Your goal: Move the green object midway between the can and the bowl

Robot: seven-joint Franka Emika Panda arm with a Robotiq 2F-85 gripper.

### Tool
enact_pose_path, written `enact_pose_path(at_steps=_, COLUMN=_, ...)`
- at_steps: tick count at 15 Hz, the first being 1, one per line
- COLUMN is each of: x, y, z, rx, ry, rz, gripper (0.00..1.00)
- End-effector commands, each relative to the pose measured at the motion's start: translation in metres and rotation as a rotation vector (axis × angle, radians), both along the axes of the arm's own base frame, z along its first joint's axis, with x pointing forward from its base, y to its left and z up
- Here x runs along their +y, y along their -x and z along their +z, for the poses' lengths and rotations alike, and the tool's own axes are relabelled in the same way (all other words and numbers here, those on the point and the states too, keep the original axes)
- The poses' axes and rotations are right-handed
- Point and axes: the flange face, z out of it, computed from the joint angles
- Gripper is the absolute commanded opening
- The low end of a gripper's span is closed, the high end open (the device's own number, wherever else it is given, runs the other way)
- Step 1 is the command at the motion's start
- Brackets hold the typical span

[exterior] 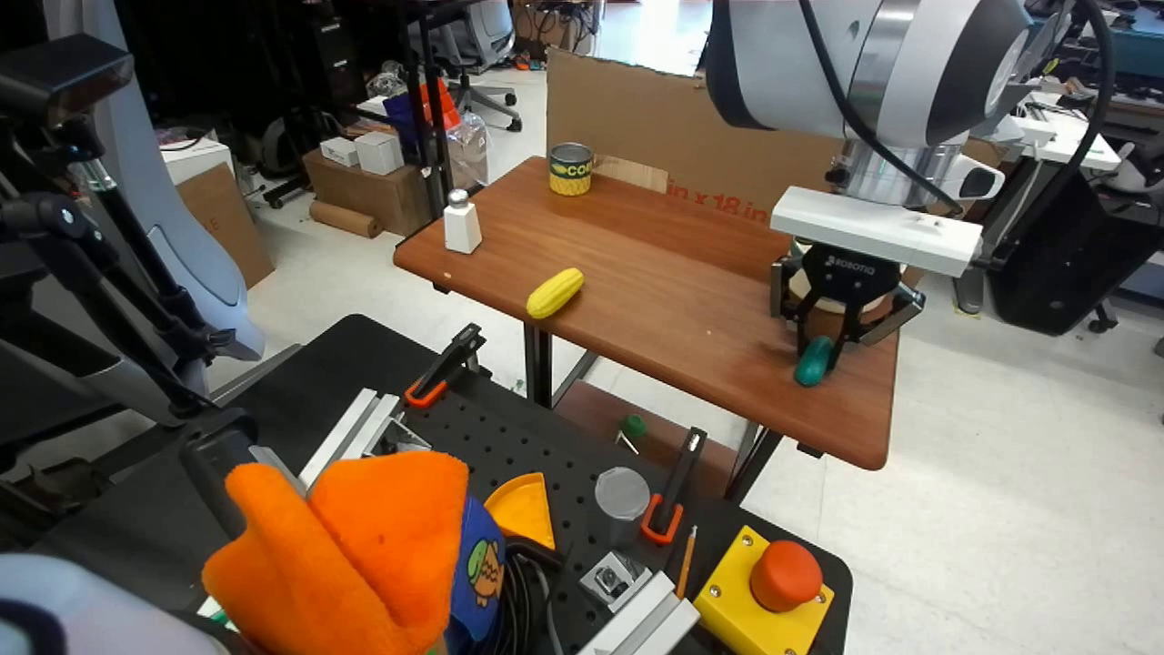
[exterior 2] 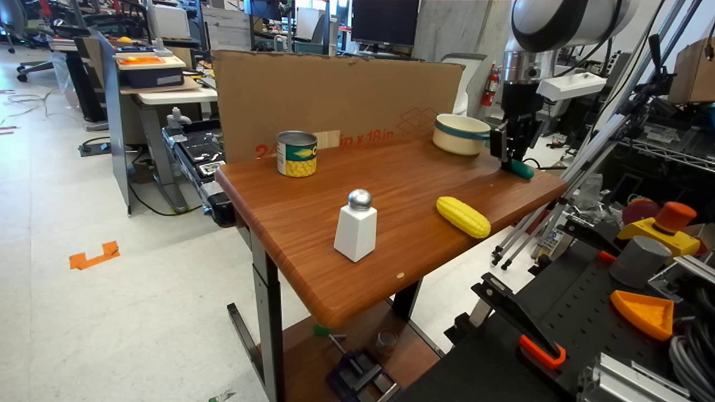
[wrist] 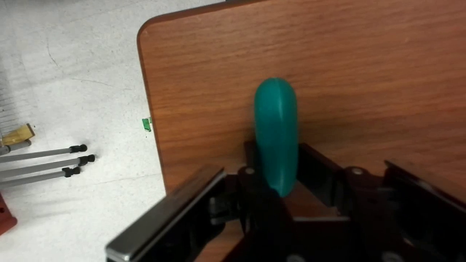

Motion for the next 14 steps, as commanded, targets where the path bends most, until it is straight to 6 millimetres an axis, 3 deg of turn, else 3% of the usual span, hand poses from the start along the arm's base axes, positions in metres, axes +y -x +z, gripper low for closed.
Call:
enact_pose_path(at_steps=1, x=0.031, y=0.005, z=0.017, rx=-0.019, ry=-0.030, rz=0.043, gripper=0.14)
enact_pose_path(at_steps=4, x=0.079, y=0.016, z=0.042, rx=-0.052, ry=-0.103, rz=0.100, gripper=0.14)
enact_pose_path(at_steps=8, x=0.159, y=0.019, z=0.087, rx=-0.133, ry=-0.234, rz=0.104, gripper=0.14)
enact_pose_path(at_steps=11, x=0.208, y=0.000, z=0.112, rx=-0.219, ry=-0.284, rz=0.083, gripper=0.14)
enact_pose_path(at_steps=14, x=0.237, y=-0.035, z=0.120, rx=-0.308, ry=-0.273, rz=0.050, gripper=0.14)
